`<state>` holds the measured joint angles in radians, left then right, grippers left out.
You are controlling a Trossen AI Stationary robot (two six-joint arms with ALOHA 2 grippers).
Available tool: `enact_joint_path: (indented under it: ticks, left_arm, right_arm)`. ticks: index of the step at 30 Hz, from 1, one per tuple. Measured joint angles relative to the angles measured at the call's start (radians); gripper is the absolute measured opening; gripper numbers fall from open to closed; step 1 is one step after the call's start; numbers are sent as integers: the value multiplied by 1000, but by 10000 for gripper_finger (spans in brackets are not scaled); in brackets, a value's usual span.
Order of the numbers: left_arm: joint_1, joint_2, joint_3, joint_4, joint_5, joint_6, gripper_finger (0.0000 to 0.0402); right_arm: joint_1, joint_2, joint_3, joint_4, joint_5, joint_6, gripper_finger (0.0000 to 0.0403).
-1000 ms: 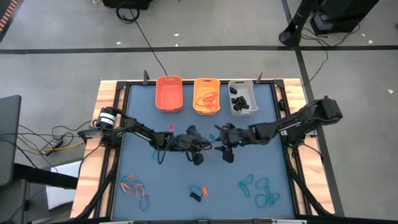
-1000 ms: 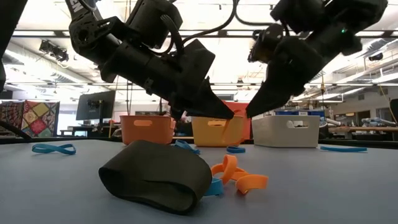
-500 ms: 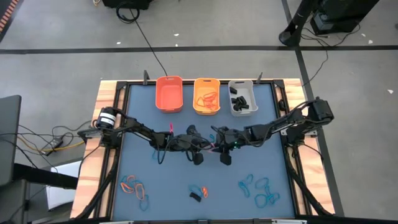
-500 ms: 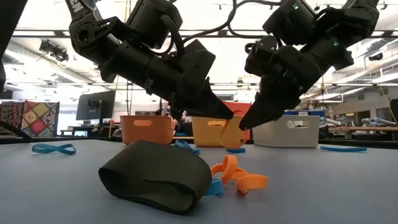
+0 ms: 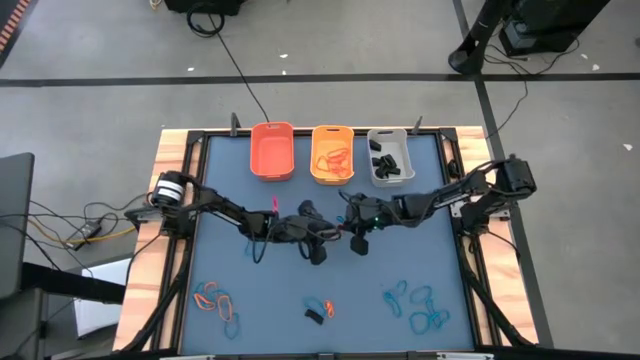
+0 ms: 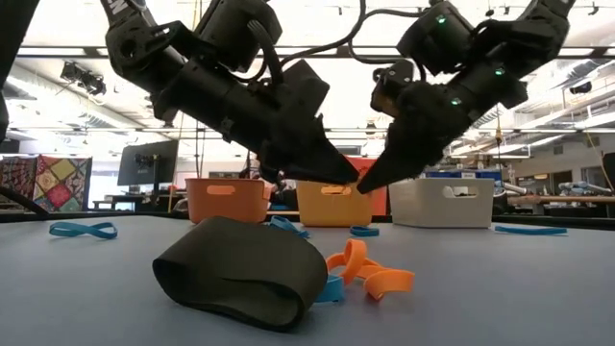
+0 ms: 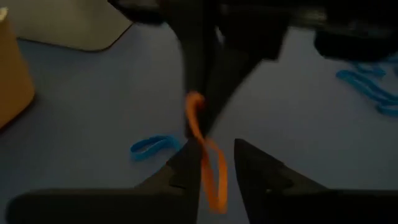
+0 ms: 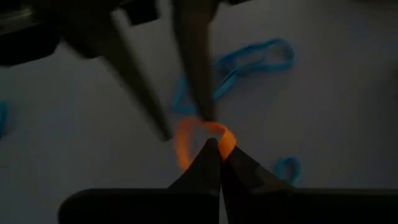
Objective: Sort rubber bands into baskets
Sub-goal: Put the orange rubber band into the yellow bin
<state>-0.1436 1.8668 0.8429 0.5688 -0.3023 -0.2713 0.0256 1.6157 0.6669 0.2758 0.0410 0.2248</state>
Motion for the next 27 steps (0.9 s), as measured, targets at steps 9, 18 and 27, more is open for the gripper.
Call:
enact_joint_path:
  ticks: [9, 18, 27]
  left_arm:
    - [-2, -171, -80, -88, -3, -21, 122]
    - [-9, -278, -257, 30, -45, -84, 122]
    - [-29, -346, -412, -36, -53, -280, 122]
  right_arm:
    - [-114, 0, 84, 0, -14, -111, 7]
    - [-239, 0, 207, -1, -35, -227, 7]
    - [-396, 0, 252, -17, 27, -303, 7]
